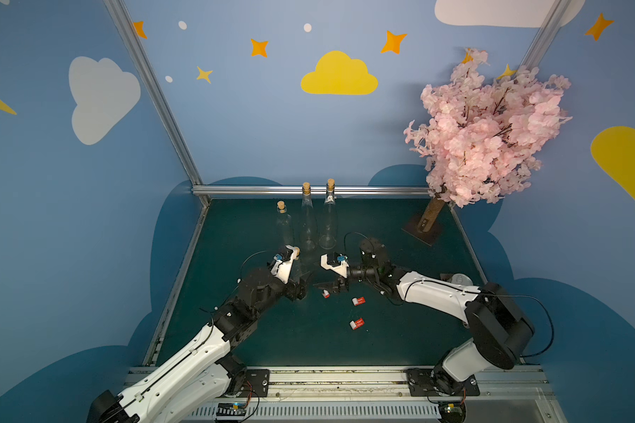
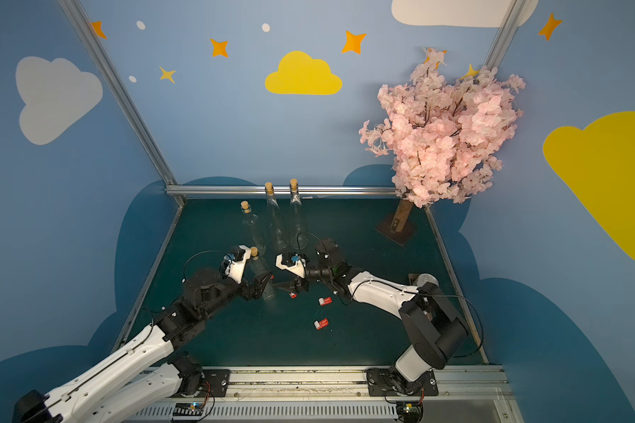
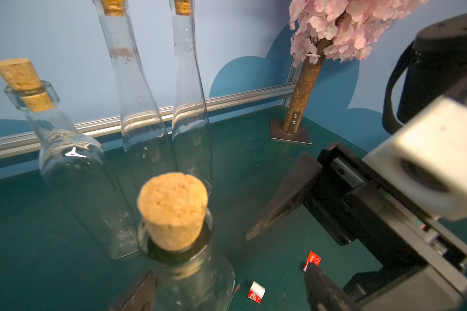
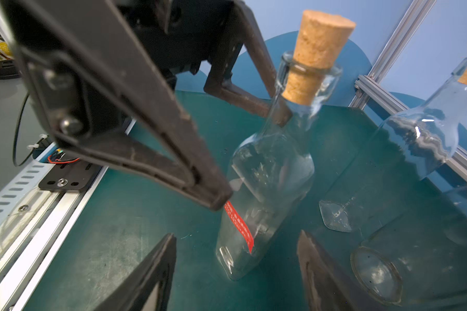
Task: Remove the label from the bottle
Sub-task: Hold the bottle at the center of the board.
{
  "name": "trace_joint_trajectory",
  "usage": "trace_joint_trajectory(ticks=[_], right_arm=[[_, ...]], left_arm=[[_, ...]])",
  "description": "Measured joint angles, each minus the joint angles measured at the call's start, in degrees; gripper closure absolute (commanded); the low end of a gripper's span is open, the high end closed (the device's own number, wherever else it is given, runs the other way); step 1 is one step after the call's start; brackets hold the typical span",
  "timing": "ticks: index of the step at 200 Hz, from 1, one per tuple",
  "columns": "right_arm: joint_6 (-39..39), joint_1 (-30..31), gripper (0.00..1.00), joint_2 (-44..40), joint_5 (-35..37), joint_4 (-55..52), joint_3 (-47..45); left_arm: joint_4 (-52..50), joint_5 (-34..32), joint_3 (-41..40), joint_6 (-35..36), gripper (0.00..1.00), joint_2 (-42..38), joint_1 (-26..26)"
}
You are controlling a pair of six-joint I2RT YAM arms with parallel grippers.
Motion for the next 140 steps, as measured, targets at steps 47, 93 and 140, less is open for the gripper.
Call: trace_joint_trajectory(ticks=[47, 93, 140], right_arm=[[-0.55, -0.46, 0.3, 0.0, -2.12, 0.0, 0.0], [-0.72, -0.48, 0.31, 0.0, -3.58, -0.22, -0.63], [-0.42, -0.83, 0.33, 0.0, -4.79, -0.61, -0.63]], left_arm=[[6.93, -2.45, -0.7, 2.91, 0.18, 0.72, 0.07], [9.94, -2.49, -0.7, 5.27, 0.31, 2.1, 1.64], [10.16, 0.74, -0.7, 5.25, 0.39, 2.4, 7.13]])
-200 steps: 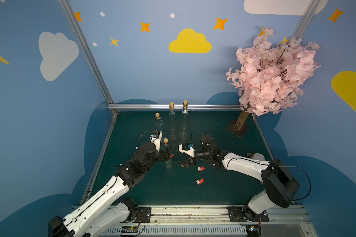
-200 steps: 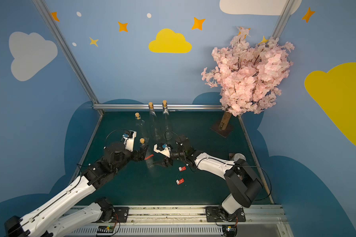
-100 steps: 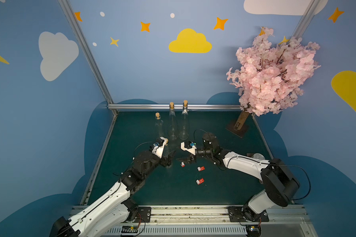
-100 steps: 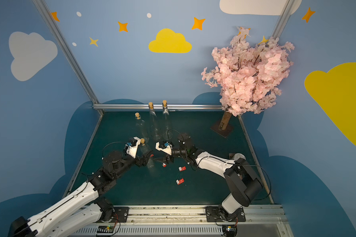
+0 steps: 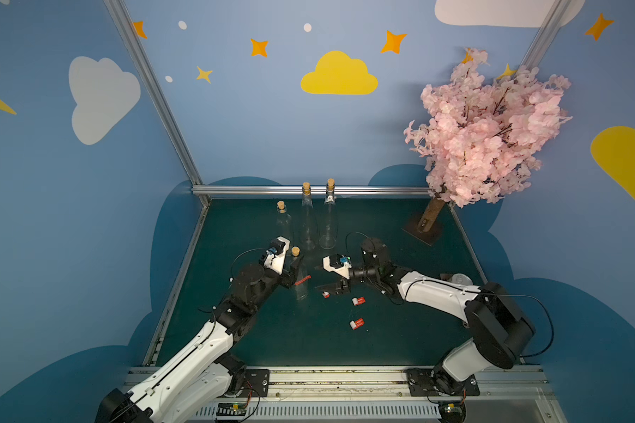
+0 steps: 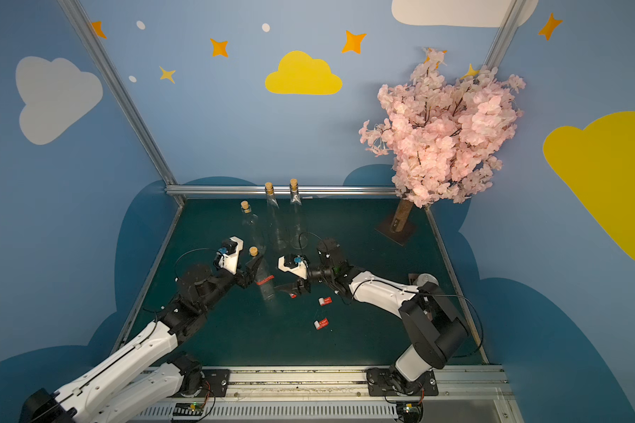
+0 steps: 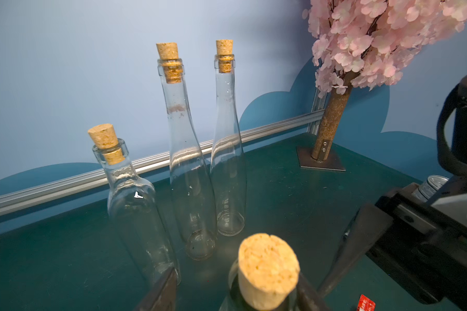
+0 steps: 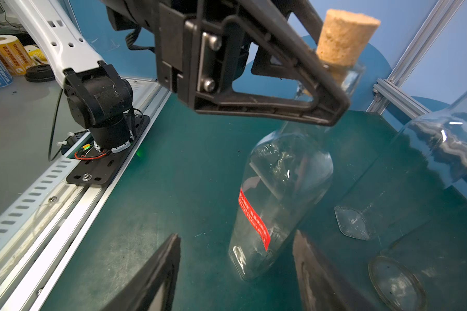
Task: Remove the label from the bottle
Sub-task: Hold the bottle at the center of the board.
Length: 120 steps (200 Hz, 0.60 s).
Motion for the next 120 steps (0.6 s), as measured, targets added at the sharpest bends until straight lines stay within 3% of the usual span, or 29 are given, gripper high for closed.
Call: trace_joint_trajectory(ticks=[69, 120], right_arm=[[1.29, -0.74, 0.34, 0.22, -1.07, -0.09, 0.0], [1.73, -0.92, 0.34, 0.5, -1.68, -0.07, 0.0]], left_arm=[[1.97, 4.72, 0.0, 0.28, 0.47, 4.42, 0.55], [3.26, 4.92, 0.22, 0.57, 0.68, 6.12, 0.55]])
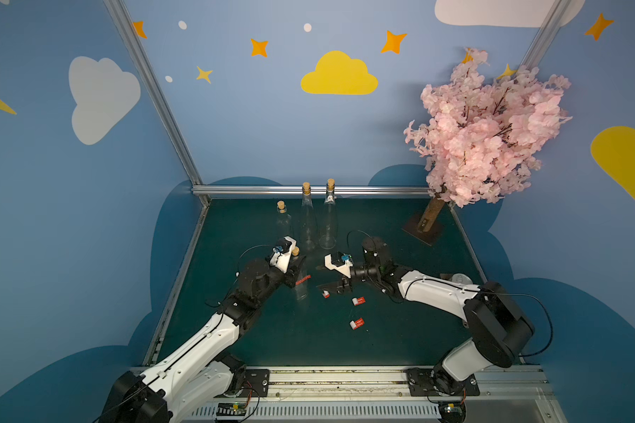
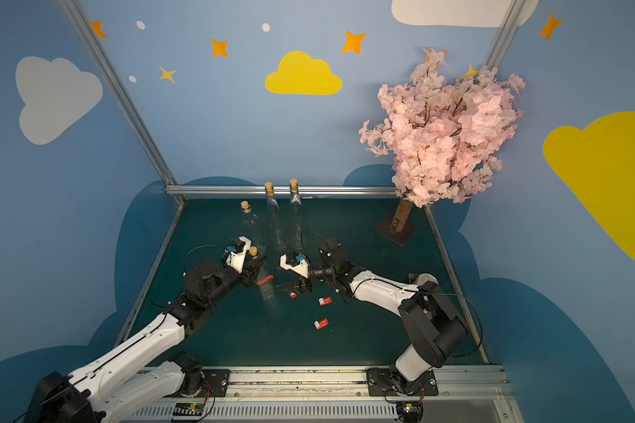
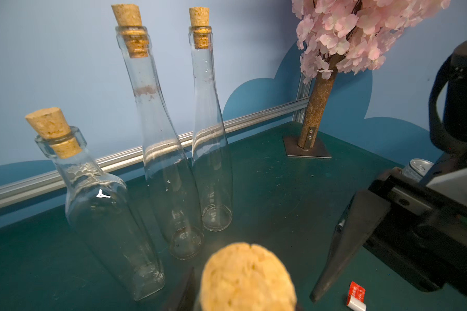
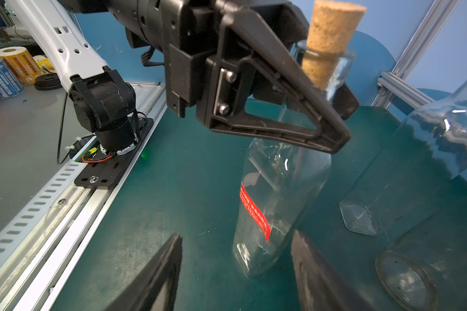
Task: Remove the label from the bottle
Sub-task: Hold the bottle at the center of the board.
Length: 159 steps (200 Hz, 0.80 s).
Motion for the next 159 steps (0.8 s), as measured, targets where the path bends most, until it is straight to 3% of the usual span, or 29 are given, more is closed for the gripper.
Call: trace_joint_trajectory(ticks=[65, 106, 159], right_arm=[[1.42, -0.17, 0.39, 0.48, -0.09, -0.15, 0.0], [8.28, -0.15, 0.43, 2.01, 2.89, 2.43, 0.0], [11.34, 0.15, 0.45, 5.66, 1.99, 4.09, 0.57]], left_arm=[[-2.93, -2.1, 1.97, -1.44, 0.96, 0.55, -0.02], [-10.01, -8.66, 5.38, -4.55, 0.97, -1.01, -2.12], [-12.83, -18.53, 6.34, -7.06, 0.97, -4.22, -7.08]])
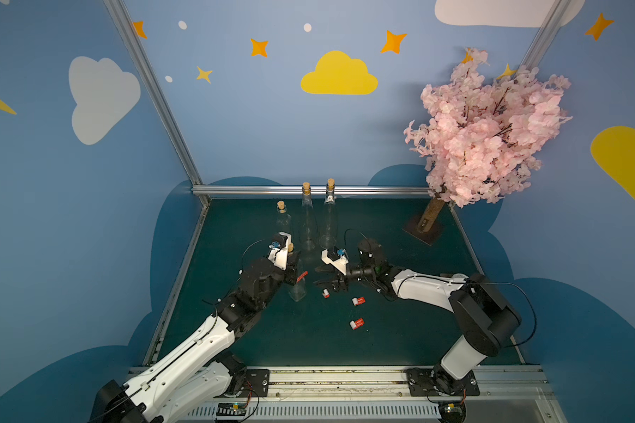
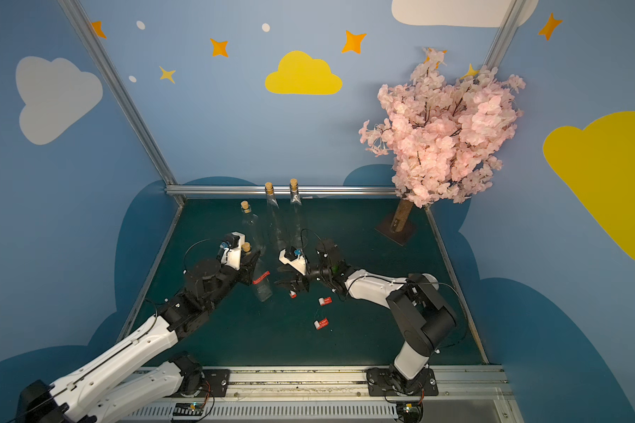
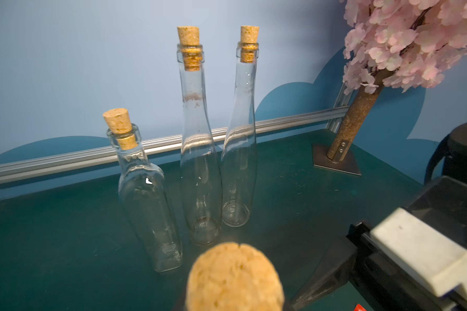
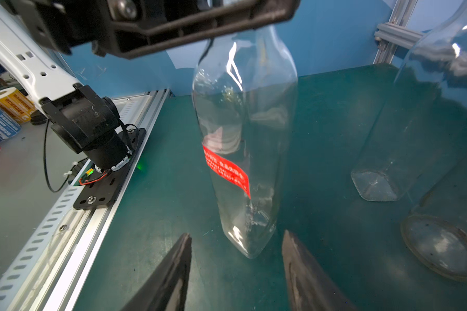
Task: Remove the label from the bottle
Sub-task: Hold the bottle at the center of the board, then tear open the label from the bottle.
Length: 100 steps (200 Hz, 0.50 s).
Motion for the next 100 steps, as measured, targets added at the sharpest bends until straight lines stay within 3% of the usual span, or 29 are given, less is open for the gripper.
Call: trace_joint_trajectory(ticks=[48, 100], right_arm=[[-0.04, 0.15, 0.46, 3.32, -0.48, -0.31, 3.37], [-0.04, 0.24, 0.48, 5.49, -1.77, -0.37, 6.12]], left_arm=[[-0.17, -7.37, -0.22, -1.11, 0.97, -0.11, -1.81], [0.61, -10.38, -3.91, -3.45, 0.97, -0.33, -2.21]])
